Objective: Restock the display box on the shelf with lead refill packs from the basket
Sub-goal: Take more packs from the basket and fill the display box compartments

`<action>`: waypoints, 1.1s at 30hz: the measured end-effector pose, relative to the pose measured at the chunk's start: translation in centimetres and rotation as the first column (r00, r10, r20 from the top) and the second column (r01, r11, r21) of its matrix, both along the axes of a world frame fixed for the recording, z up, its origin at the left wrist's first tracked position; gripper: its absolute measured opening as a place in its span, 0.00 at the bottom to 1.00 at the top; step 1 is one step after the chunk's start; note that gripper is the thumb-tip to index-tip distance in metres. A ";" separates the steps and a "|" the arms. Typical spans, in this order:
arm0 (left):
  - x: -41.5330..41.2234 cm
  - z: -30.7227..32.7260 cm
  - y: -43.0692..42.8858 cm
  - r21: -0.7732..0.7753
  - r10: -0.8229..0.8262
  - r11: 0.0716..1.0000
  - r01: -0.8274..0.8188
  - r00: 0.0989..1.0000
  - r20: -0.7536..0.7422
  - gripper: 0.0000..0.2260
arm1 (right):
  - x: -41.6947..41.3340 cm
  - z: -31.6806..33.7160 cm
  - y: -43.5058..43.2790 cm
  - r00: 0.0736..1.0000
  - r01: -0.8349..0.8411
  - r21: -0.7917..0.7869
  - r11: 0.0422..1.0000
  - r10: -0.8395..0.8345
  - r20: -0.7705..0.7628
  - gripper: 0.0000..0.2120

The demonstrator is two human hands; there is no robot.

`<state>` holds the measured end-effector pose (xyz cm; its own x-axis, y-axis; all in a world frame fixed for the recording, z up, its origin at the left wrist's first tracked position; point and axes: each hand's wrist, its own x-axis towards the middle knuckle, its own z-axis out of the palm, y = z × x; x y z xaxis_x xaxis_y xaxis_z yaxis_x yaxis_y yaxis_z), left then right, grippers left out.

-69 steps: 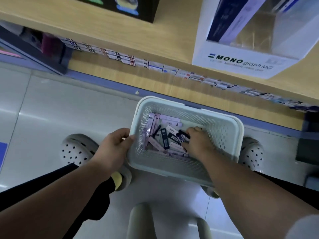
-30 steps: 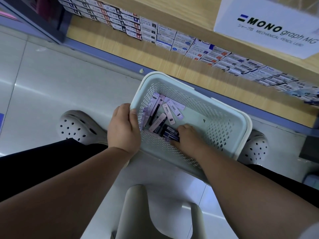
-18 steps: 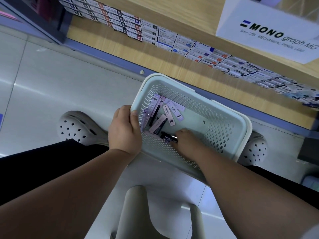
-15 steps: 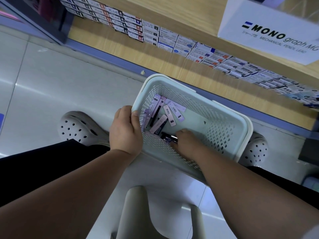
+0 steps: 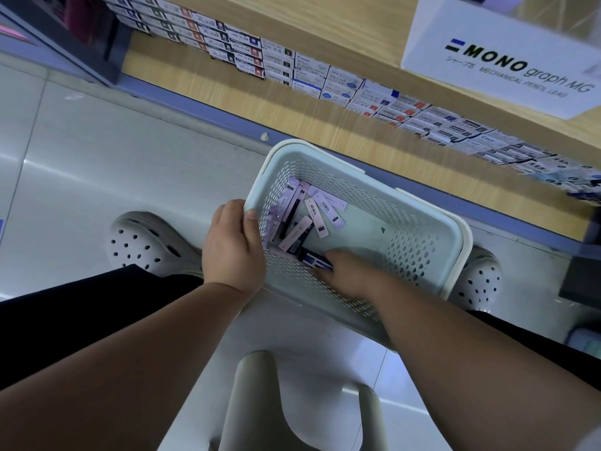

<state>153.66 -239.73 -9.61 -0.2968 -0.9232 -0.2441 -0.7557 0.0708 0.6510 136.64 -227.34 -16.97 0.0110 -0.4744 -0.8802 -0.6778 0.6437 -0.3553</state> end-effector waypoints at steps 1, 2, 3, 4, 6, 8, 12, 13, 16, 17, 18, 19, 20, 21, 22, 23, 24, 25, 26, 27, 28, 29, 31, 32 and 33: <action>0.0 0.0 0.0 0.001 0.000 1.000 0.000 1.000 0.000 0.13 | -0.1 0.1 0.0 1.000 0.008 -0.003 1.000 -0.008 0.007 0.24; 0.0 0.0 0.0 0.002 0.000 1.000 0.000 1.000 0.001 0.12 | -0.3 0.1 0.0 1.000 0.021 -0.008 1.000 -0.021 0.018 0.22; 0.0 -0.1 0.0 0.002 -0.001 1.000 0.001 1.000 0.000 0.12 | -0.5 0.1 -0.1 0.999 0.039 -0.010 0.999 -0.038 0.035 0.20; 0.0 0.0 0.0 -0.001 -0.004 1.000 0.004 1.000 0.001 0.12 | -0.6 0.2 -0.3 0.997 0.053 -0.008 0.999 -0.053 0.055 0.17; 0.0 0.0 -0.1 -0.010 -0.011 1.000 0.011 1.000 0.003 0.12 | -0.8 0.2 -1.0 0.994 0.043 0.024 0.999 -0.045 0.095 0.14; 0.0 0.0 -0.1 -0.013 -0.015 1.000 0.015 1.000 0.004 0.11 | -0.9 0.3 -1.8 0.993 -0.036 0.062 0.997 0.028 0.118 0.16; 0.0 -0.1 -0.1 -0.006 -0.013 1.000 0.013 1.000 0.012 0.11 | -0.7 0.8 -3.0 0.982 -0.147 0.065 0.987 0.138 0.128 0.15; 0.0 -0.1 -0.1 -0.005 -0.015 1.000 0.015 1.000 0.013 0.11 | -0.6 0.9 -3.1 0.980 -0.162 0.063 0.985 0.153 0.128 0.15; 0.0 0.0 -0.1 0.004 -0.017 1.000 0.016 1.000 0.008 0.12 | -1.1 1.0 -2.9 0.982 -0.140 0.040 0.989 0.133 0.136 0.15; -0.1 0.0 -0.1 0.008 -0.016 1.000 0.016 1.000 0.006 0.11 | -1.4 1.1 -2.6 0.987 -0.077 0.026 0.997 0.073 0.145 0.14; -0.1 0.1 0.0 0.010 -0.016 1.000 0.016 1.000 0.004 0.11 | -1.8 1.1 -2.4 0.988 0.029 0.016 0.999 -0.031 0.153 0.13; 0.0 0.1 0.0 0.010 -0.015 1.000 0.015 1.000 0.001 0.11 | -2.2 1.1 -2.2 0.972 0.173 0.006 0.985 -0.172 0.161 0.13; 0.0 0.1 0.0 0.009 -0.015 1.000 0.015 1.000 -0.002 0.10 | -2.4 1.1 -2.1 0.931 0.333 -0.006 0.943 -0.327 0.162 0.12; 0.1 0.1 0.0 0.006 -0.015 1.000 0.016 1.000 -0.006 0.09 | -2.4 1.1 -2.2 0.868 0.479 -0.017 0.878 -0.471 0.159 0.11; 0.1 0.1 -0.1 0.003 -0.017 1.000 0.017 1.000 -0.010 0.08 | -2.3 1.0 -2.4 0.798 0.593 -0.028 0.805 -0.582 0.157 0.10; 0.1 0.0 -0.1 0.000 -0.020 1.000 0.020 1.000 -0.013 0.08 | -1.9 0.9 -2.8 0.735 0.672 -0.039 0.739 -0.661 0.150 0.08; 0.1 0.0 -0.1 -0.003 -0.024 1.000 0.024 1.000 -0.013 0.07 | -1.3 0.8 -3.4 0.695 0.718 -0.062 0.694 -0.708 0.128 0.07; 0.1 0.0 -0.1 -0.005 -0.024 1.000 0.024 1.000 -0.012 0.08 | -0.6 0.5 -4.0 0.680 0.733 -0.104 0.672 -0.728 0.085 0.07; 0.1 0.0 0.0 -0.004 -0.020 1.000 0.020 1.000 -0.010 0.08 | 0.2 0.2 -4.6 0.676 0.731 -0.153 0.665 -0.736 0.031 0.08; 0.1 -0.1 0.0 -0.001 -0.015 1.000 0.015 1.000 -0.007 0.09 | 1.0 -0.1 -5.1 0.668 0.724 -0.203 0.659 -0.743 -0.027 0.10; 0.1 -0.1 0.0 0.001 -0.014 1.000 0.014 1.000 -0.005 0.09 | 1.8 -0.3 -5.6 0.650 0.725 -0.240 0.646 -0.756 -0.073 0.12; 0.1 -0.1 0.0 0.000 -0.015 1.000 0.015 1.000 -0.003 0.10 | 2.6 -0.4 -5.9 0.626 0.735 -0.260 0.626 -0.774 -0.092 0.13; 0.1 -0.1 -0.1 -0.008 -0.024 1.000 0.024 1.000 -0.002 0.10 | 3.9 -0.6 -6.5 0.578 0.771 -0.267 0.578 -0.811 -0.086 0.13; 0.1 -0.1 -0.1 -0.011 -0.027 1.000 0.027 1.000 0.001 0.10 | 4.5 -0.7 -6.9 0.561 0.784 -0.267 0.560 -0.824 -0.081 0.13; 0.1 -0.1 -0.1 -0.013 -0.029 0.999 0.029 1.000 0.004 0.10 | 4.9 -0.7 -7.2 0.546 0.793 -0.269 0.547 -0.834 -0.086 0.13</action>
<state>153.75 -239.85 -9.70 -0.3225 -0.9173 -0.2336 -0.7560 0.1011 0.6467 141.55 -234.59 -17.71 -0.6089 -0.3376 -0.7178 0.0441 0.8891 -0.4556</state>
